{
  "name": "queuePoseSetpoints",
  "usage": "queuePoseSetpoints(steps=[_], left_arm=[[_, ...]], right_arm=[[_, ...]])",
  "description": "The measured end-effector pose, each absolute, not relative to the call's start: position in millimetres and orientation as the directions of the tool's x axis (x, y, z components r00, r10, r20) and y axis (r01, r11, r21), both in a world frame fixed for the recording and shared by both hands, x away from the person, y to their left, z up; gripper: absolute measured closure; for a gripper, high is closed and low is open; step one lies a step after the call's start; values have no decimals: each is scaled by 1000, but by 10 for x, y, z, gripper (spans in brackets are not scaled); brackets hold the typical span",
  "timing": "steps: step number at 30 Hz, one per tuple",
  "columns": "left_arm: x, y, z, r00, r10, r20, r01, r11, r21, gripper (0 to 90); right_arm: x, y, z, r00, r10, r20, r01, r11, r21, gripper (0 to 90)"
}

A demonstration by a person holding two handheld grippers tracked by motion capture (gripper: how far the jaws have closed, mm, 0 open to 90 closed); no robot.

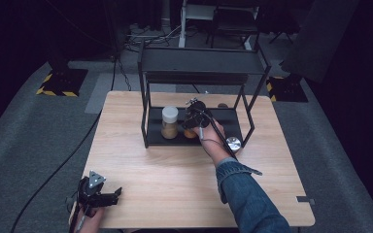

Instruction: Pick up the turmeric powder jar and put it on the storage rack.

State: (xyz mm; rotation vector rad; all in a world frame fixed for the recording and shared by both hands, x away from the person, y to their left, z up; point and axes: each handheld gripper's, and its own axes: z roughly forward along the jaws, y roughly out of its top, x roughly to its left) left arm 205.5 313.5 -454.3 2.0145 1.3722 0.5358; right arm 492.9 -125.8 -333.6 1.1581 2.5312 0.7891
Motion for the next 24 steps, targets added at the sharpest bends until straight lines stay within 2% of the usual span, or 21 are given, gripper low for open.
queuePoseSetpoints(steps=[21,24], left_arm=[[2055,3135,-4543,373,927,-19,669,-255,698,49],[2058,3135,-4543,376,926,-20,669,-257,697,46]], right_arm=[[4987,-1255,-3532,-632,774,20,647,514,564,305],[5013,-1282,-3521,-636,770,41,653,510,560,250]])
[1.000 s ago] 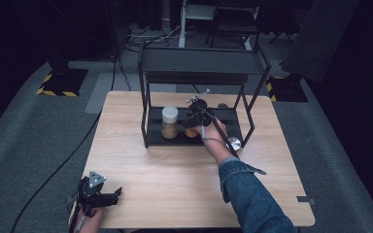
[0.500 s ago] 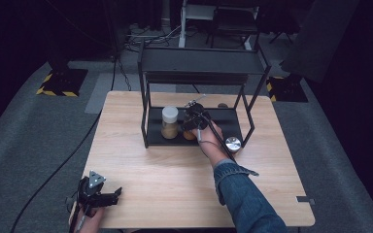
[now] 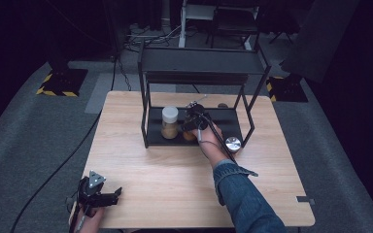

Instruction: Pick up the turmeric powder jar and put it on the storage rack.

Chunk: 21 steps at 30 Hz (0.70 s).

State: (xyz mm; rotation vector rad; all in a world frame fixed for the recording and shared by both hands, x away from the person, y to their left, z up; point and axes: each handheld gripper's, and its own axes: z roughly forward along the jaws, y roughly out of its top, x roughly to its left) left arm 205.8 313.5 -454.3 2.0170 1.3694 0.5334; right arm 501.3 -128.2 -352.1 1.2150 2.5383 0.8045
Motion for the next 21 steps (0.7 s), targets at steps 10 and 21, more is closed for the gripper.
queuePoseSetpoints(steps=[10,21], left_arm=[[2060,3137,-4542,379,925,-20,669,-259,697,42],[2065,3142,-4538,387,922,-16,668,-268,694,38]], right_arm=[[4785,-1400,-3225,-627,778,24,629,488,605,119],[4402,-1770,-2871,-649,761,12,575,480,662,83]])
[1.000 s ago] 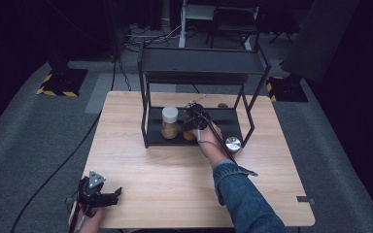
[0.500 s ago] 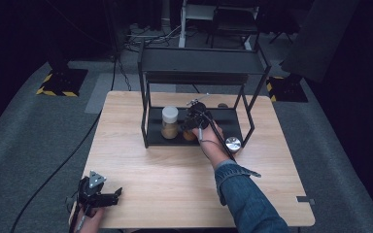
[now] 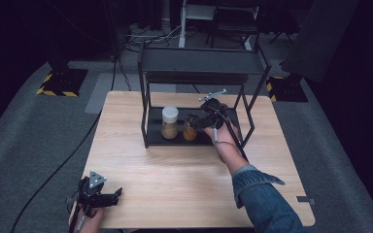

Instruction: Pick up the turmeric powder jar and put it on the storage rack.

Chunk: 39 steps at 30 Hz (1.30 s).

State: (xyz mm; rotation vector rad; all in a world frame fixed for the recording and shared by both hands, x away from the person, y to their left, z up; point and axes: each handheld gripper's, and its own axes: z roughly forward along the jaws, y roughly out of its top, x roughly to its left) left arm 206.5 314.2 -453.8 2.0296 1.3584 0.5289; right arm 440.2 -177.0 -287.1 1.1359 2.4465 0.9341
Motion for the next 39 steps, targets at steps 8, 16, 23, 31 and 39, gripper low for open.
queuePoseSetpoints(steps=[8,16,23,31,39], left_arm=[[2057,3126,-4539,386,923,-17,669,-267,693,28],[2073,3115,-4538,382,924,-19,672,-264,692,21],[2079,3109,-4539,379,925,-20,673,-261,692,18],[2080,3109,-4539,379,925,-20,673,-261,692,18],[2079,3106,-4541,377,926,-20,673,-259,693,18]], right_arm=[[4098,-2072,-2688,-659,752,7,547,472,692,81],[3833,-2347,-2593,-658,753,-5,528,466,710,66],[3646,-2551,-2574,-654,757,-11,523,461,717,61],[3427,-2803,-2564,-641,768,-7,526,446,724,58],[3227,-3096,-2648,-622,783,6,535,420,733,56]])
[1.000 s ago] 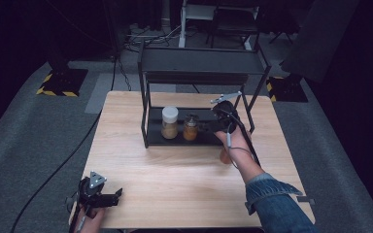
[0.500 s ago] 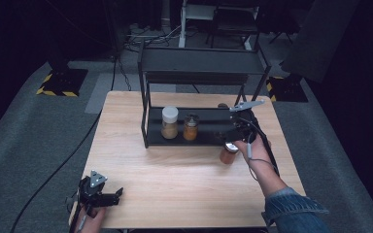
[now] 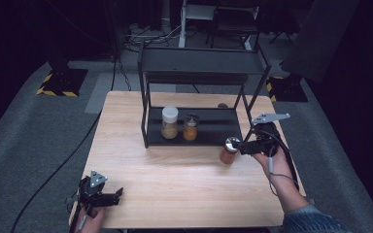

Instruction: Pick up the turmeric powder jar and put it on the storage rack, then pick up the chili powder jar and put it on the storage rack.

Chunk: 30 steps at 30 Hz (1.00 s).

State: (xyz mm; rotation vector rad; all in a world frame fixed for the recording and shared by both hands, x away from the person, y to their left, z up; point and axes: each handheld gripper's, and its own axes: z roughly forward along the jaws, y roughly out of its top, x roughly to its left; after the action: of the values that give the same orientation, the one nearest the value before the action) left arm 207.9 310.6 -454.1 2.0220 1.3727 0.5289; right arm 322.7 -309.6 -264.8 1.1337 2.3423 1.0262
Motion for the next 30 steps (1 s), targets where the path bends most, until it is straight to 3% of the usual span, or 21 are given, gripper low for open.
queuePoseSetpoints(steps=[11,30], left_arm=[[2079,3103,-4540,375,927,-20,674,-257,693,18],[2079,3104,-4541,375,927,-20,673,-257,693,18]], right_arm=[[3023,-3399,-2916,-585,810,30,572,386,724,56],[2990,-3517,-3444,-575,816,61,622,387,681,55]])
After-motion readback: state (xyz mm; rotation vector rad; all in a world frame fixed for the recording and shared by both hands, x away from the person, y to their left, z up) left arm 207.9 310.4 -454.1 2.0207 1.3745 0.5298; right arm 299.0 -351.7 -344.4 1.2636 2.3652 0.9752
